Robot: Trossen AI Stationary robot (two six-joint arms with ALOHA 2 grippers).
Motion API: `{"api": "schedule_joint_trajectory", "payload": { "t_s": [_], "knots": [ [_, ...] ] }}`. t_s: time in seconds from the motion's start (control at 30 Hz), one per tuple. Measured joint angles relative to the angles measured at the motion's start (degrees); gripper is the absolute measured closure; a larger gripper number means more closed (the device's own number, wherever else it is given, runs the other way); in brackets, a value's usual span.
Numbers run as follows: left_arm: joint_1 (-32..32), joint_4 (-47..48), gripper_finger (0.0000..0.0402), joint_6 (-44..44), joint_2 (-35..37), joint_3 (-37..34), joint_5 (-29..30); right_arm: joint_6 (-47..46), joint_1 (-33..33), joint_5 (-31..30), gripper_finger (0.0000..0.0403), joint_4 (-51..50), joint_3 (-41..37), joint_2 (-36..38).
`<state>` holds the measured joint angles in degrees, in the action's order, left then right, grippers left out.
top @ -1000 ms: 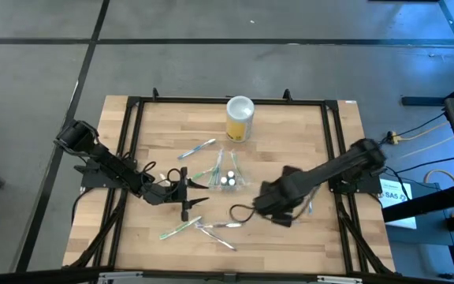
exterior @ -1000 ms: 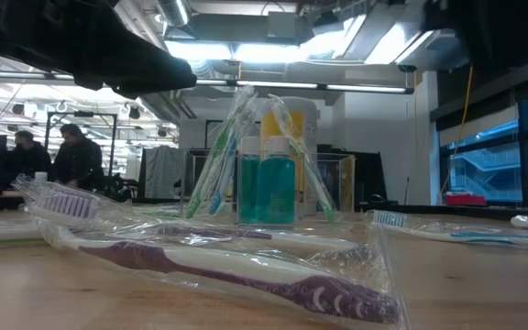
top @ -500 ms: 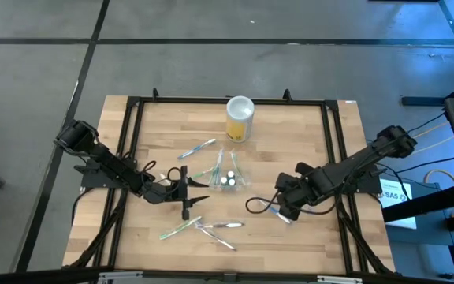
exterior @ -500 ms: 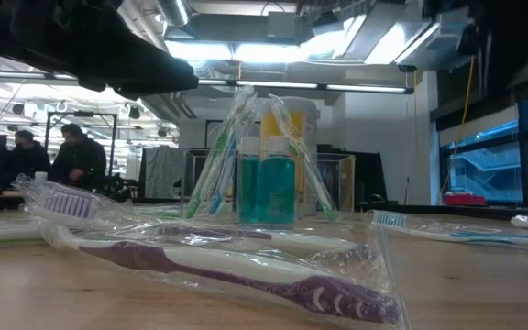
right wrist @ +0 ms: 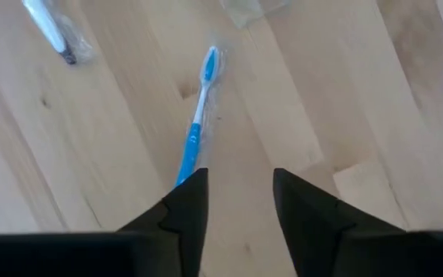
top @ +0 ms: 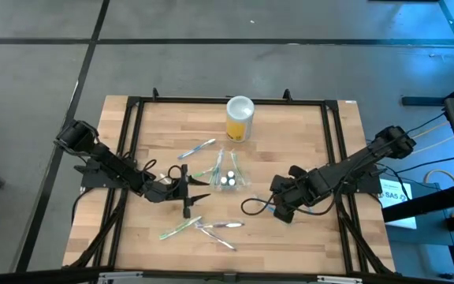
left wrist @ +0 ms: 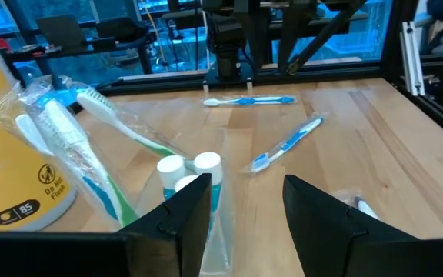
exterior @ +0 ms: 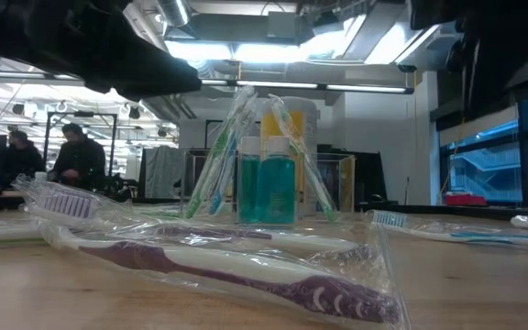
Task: Pick & Place toothbrushing station
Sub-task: Put the blue toothbrush into the transparent organizer
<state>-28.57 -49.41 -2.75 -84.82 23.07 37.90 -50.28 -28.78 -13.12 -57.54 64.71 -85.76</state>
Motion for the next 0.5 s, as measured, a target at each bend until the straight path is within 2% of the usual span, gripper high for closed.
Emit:
{"api": "schedule_joint_trajectory", "payload": {
  "t_s": [0.23,0.5],
  "knots": [
    [0.98,-0.02,0.0243,-1.71,0.00,0.02,-2.15,3.63,1.97,0.51,0.0229,2.27,0.00,-2.03],
    [0.98,-0.04,0.0243,-2.96,0.00,0.02,-3.12,5.72,3.98,1.36,0.0238,2.30,0.00,-3.57]
  ]
}}
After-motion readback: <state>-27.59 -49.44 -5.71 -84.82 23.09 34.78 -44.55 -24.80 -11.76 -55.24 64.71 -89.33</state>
